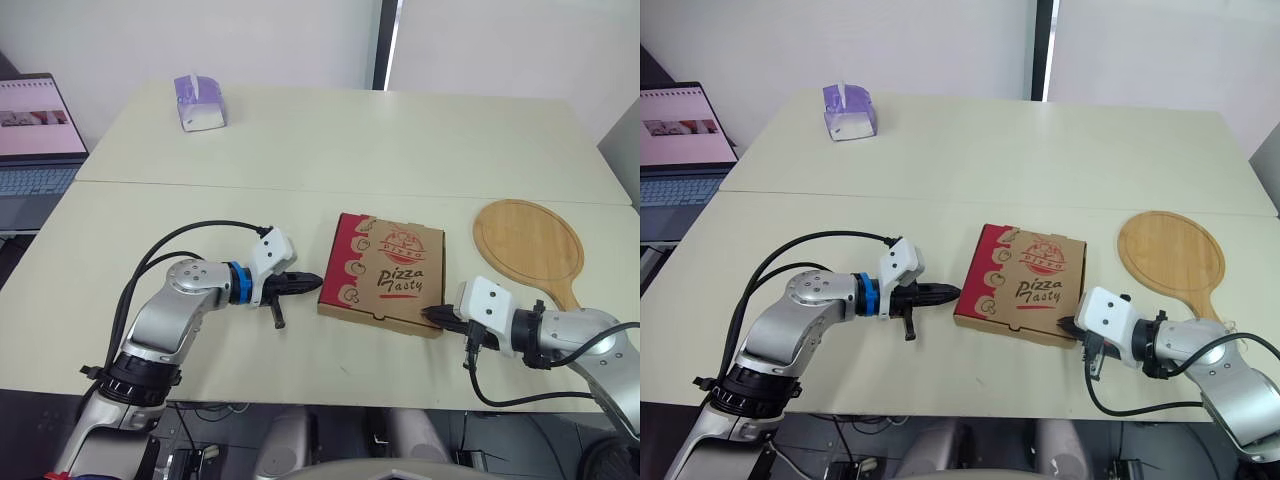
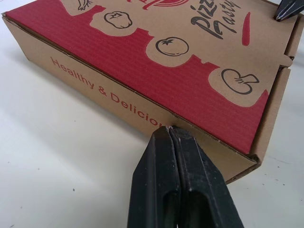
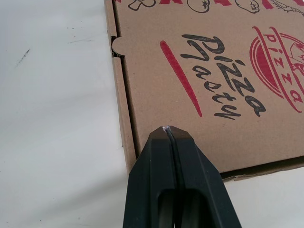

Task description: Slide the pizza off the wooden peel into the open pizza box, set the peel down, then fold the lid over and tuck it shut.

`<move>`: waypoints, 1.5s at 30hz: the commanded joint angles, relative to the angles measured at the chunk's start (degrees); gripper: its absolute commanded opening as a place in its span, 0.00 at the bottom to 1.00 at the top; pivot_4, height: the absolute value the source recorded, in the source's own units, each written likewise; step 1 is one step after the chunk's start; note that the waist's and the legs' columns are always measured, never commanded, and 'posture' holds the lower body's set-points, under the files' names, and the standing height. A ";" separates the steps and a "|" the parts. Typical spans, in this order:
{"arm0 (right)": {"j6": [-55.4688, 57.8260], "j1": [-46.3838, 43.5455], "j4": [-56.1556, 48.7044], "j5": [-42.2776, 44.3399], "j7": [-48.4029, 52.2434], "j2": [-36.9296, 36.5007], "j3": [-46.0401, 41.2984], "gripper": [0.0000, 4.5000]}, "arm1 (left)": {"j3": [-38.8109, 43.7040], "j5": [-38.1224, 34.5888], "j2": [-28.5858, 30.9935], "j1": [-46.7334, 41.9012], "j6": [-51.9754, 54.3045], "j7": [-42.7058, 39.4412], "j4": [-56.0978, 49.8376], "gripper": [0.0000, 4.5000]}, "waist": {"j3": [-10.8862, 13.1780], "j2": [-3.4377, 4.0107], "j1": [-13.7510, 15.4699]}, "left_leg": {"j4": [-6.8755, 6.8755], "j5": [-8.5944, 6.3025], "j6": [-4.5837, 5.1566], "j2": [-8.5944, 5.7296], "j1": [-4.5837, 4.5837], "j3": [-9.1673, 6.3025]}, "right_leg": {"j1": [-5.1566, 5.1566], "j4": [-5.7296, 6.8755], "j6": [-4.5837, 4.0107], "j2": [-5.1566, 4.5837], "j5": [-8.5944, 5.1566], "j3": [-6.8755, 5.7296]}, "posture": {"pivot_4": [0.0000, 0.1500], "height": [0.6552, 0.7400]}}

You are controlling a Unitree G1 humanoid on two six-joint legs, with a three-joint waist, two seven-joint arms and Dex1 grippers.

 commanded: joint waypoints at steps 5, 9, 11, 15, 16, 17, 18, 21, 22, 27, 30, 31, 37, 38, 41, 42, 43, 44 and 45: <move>-0.32 0.23 0.38 1.80 -0.16 0.35 -5.14 0.00 | -2.63 -1.54 -1.16 0.10 0.60 -0.09 -4.36 0.00 | 0.04 0.02 0.50 | 0.00 0.00 0.00 -0.05 -0.02 0.00 | 0.00 -0.02 0.00 -0.05 0.00 0.00 | 1.00 0.82; 0.92 -0.33 0.36 5.76 0.01 1.57 -10.43 0.00 | -2.68 -1.68 -1.04 0.56 0.84 0.06 -4.91 0.00 | 0.07 0.06 0.96 | -0.01 0.00 -0.01 -0.07 -0.08 0.00 | -0.08 -0.02 0.00 -0.08 0.00 -0.01 | 1.00 0.82; 2.47 -1.10 0.87 8.21 -0.37 2.09 -13.78 0.00 | -2.71 -1.74 -1.00 0.77 0.90 0.19 -5.08 0.00 | 0.10 0.11 1.11 | -0.03 0.00 0.00 -0.07 -0.10 0.00 | -0.11 -0.01 0.00 -0.08 0.00 -0.02 | 1.00 0.82; 1.72 -0.70 3.81 6.97 -0.38 0.57 -17.23 0.00 | -3.01 -1.87 -1.54 0.89 1.12 0.67 -5.33 0.00 | 0.11 0.12 1.13 | -0.04 -0.02 0.04 -0.07 -0.11 0.01 | -0.11 -0.02 0.00 -0.08 0.00 -0.02 | 1.00 0.82; 1.23 -0.29 4.48 6.15 -0.22 0.08 -17.39 0.00 | -3.21 -1.83 -1.83 0.84 1.09 0.82 -5.34 0.00 | 0.11 0.13 1.13 | -0.04 -0.03 0.05 -0.07 -0.11 0.01 | -0.11 -0.02 0.00 -0.08 0.00 -0.02 | 1.00 0.82; 1.07 0.07 4.88 5.81 -0.07 -0.17 -17.52 0.00 | -3.34 -1.73 -2.13 0.77 1.00 1.02 -5.29 0.00 | 0.11 0.13 1.13 | -0.04 -0.04 0.06 -0.07 -0.12 0.01 | -0.11 -0.02 0.00 -0.08 0.00 -0.02 | 1.00 0.82; 1.03 0.29 5.03 5.78 0.01 -0.29 -17.57 0.00 | -3.42 -1.66 -2.30 0.71 0.92 1.16 -5.25 0.00 | 0.11 0.13 1.13 | -0.04 -0.04 0.07 -0.07 -0.11 0.01 | -0.11 -0.02 0.00 -0.08 0.00 -0.02 | 1.00 0.82; 0.70 1.17 4.71 5.66 0.21 -0.40 -17.38 0.00 | -2.38 -1.47 -1.67 0.49 0.66 1.35 -4.77 0.00 | 0.12 0.14 1.15 | -0.05 -0.04 0.07 -0.07 -0.12 0.01 | -0.12 -0.01 -0.01 -0.08 0.00 -0.02 | 1.00 0.82; 0.63 1.32 4.63 5.64 0.20 -0.34 -17.41 0.00 | -1.92 -1.58 -1.31 0.52 0.77 1.33 -4.79 0.00 | 0.12 0.14 1.15 | -0.05 -0.04 0.07 -0.07 -0.12 0.01 | -0.12 -0.01 -0.01 -0.08 0.00 -0.02 | 1.00 0.82; -1.96 2.54 6.40 5.13 0.91 -0.77 -20.37 0.00 | 3.11 -1.66 4.94 2.82 1.02 1.89 -6.18 0.00 | 0.16 0.20 0.95 | -0.07 -0.03 0.06 -0.07 -0.19 0.05 | -0.30 0.04 -0.01 -0.08 0.00 0.01 | 1.00 0.82; -6.71 5.86 10.67 3.88 4.42 -2.51 -25.32 0.00 | 10.12 -0.53 9.21 4.85 -0.37 4.80 -3.83 0.00 | 0.18 0.23 1.06 | -0.08 -0.03 0.06 -0.06 -0.21 0.06 | -0.32 0.04 -0.01 -0.08 0.00 0.01 | 1.00 0.82; -8.23 6.99 12.44 3.40 5.58 -3.17 -26.79 0.00 | 12.36 -0.30 10.49 5.97 -0.88 5.56 -3.00 0.00 | 0.19 0.22 1.09 | -0.09 -0.03 0.06 -0.07 -0.21 0.06 | -0.32 0.03 -0.01 -0.08 0.00 0.00 | 1.00 0.82; -19.33 9.69 27.31 -0.25 10.23 -6.45 -31.32 0.00 | 21.94 1.16 15.21 12.52 -1.34 10.37 -0.85 0.00 | 0.21 0.25 1.09 | -0.13 -0.05 0.09 -0.07 -0.20 0.12 | -0.33 -0.01 -0.01 -0.13 0.00 0.01 | 1.00 0.82; -20.72 9.55 30.23 -0.36 10.90 -6.70 -31.79 0.00 | 23.27 1.65 15.85 13.92 -1.81 10.90 -0.67 0.00 | 0.22 0.25 1.09 | -0.13 -0.05 0.09 -0.07 -0.20 0.12 | -0.33 -0.01 -0.01 -0.13 0.00 0.01 | 1.00 0.82; -28.97 7.98 39.51 -2.71 11.71 -7.82 -31.51 0.00 | 25.71 1.68 16.13 16.79 -2.98 11.69 -0.60 0.00 | 0.23 0.28 1.07 | -0.14 -0.05 0.08 -0.07 -0.19 0.14 | -0.34 0.00 -0.04 -0.16 -0.01 0.01 | 1.00 0.82; -30.77 7.47 41.90 -3.00 12.29 -8.26 -31.24 0.00 | 25.94 1.80 16.09 17.49 -3.52 11.81 -0.72 0.00 | 0.25 0.31 1.07 | -0.14 -0.05 0.08 -0.07 -0.19 0.16 | -0.35 0.00 -0.04 -0.17 -0.01 0.01 | 1.00 0.82; -32.67 7.16 44.07 -3.12 12.98 -8.55 -31.20 0.00 | 26.30 1.63 16.12 18.30 -3.50 11.79 -0.87 0.00 | 0.29 0.37 1.06 | -0.14 -0.05 0.08 -0.07 -0.19 0.17 | -0.34 0.00 -0.04 -0.19 -0.01 0.01 | 1.00 0.82; -34.26 6.83 46.14 -3.14 13.60 -8.85 -31.12 0.00 | 26.45 1.65 16.12 18.85 -3.73 11.83 -0.92 0.00 | 0.31 0.41 1.05 | -0.14 -0.05 0.08 -0.07 -0.18 0.20 | -0.34 0.00 -0.05 -0.21 -0.01 0.01 | 1.00 0.82; -35.49 6.68 48.11 -3.23 14.24 -9.20 -31.00 0.00 | 26.41 1.93 16.24 19.24 -4.39 11.81 -0.62 0.00 | 0.32 0.42 1.04 | -0.14 -0.05 0.08 -0.07 -0.17 0.21 | -0.34 0.01 -0.05 -0.21 -0.01 0.01 | 1.00 0.82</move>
